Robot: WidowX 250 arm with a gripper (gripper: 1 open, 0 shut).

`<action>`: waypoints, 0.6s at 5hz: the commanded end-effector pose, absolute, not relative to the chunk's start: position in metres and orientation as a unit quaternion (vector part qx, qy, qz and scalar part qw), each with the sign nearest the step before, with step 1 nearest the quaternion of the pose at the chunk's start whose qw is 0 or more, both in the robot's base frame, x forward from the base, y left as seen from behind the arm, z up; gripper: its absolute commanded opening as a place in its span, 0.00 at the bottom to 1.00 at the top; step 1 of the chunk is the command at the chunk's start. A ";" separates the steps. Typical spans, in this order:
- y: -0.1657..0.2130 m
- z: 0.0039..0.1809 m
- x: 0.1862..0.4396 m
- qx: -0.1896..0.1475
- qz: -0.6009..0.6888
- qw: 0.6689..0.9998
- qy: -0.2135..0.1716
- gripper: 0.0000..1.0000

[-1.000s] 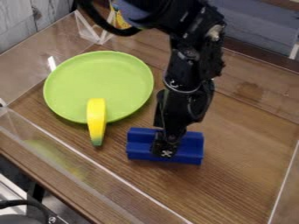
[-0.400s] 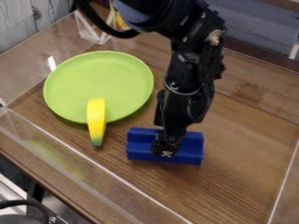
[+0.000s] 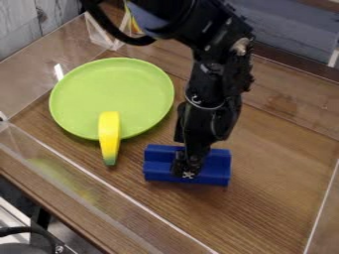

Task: Put the blue object in the green plate

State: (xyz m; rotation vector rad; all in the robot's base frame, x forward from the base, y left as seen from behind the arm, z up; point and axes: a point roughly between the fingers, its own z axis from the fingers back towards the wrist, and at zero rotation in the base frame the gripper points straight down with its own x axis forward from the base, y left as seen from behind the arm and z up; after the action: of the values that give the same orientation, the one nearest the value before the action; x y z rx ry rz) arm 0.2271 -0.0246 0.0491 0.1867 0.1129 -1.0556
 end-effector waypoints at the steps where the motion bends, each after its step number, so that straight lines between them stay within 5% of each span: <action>1: -0.021 0.053 0.232 0.098 -0.495 0.863 0.039 1.00; 3: -0.017 0.048 0.233 0.104 -0.484 0.868 0.040 1.00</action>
State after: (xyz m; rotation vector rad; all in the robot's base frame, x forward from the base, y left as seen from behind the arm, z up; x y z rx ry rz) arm 0.2296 -0.0184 0.0439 0.2077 0.1056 -1.0182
